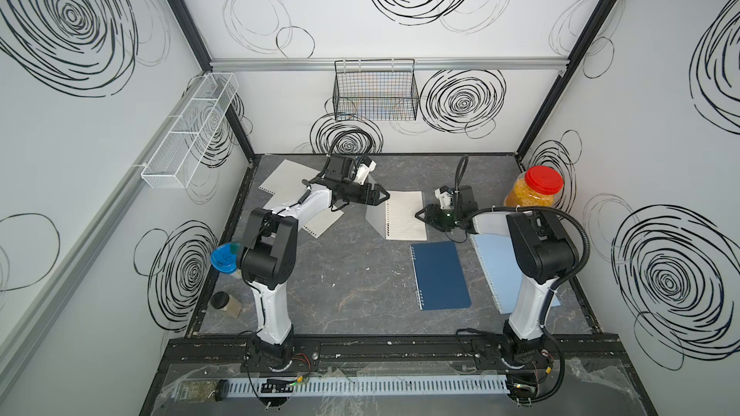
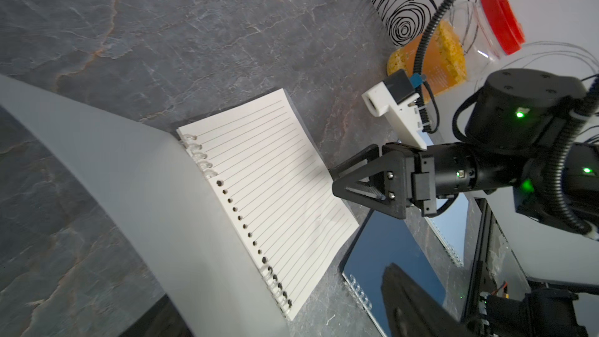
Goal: Tear off pages from different notebooks
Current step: Close the notebook at the center of the board.
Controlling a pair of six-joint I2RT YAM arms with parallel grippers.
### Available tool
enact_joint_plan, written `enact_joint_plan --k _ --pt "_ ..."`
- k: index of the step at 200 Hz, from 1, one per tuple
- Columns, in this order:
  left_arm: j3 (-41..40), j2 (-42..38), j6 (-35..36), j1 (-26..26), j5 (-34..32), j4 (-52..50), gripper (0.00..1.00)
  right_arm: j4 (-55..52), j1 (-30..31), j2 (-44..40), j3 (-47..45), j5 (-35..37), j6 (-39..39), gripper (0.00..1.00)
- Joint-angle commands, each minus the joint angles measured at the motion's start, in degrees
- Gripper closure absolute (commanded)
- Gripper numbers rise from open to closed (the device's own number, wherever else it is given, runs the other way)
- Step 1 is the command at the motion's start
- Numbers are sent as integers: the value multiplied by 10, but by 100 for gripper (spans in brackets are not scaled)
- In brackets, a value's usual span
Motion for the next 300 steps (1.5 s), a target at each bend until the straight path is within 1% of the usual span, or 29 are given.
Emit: enact_joint_plan --k 1,39,94,139,167,214,277,300 --pt "18 -17 23 -16 37 5 13 8 1 13 -4 -5 6 43" --pt "23 -17 23 -35 75 28 13 7 -1 7 -5 -4 3 43" --pt "7 -39 9 -47 129 88 12 -3 -11 -6 -1 -1 -6 43" --pt "-1 -54 12 -45 125 89 12 -6 -37 -50 -15 11 -13 43" --pt "-1 -51 16 -45 103 75 11 -18 -53 -71 -20 17 -20 43" --pt "-8 -46 4 -38 69 73 11 -22 -65 -94 -34 22 -23 43" --pt "-26 -51 -19 -15 -37 58 11 -7 -64 -90 -37 13 -19 43" --pt "-37 -53 -34 -6 -79 60 11 -6 -62 -94 -40 20 -19 43"
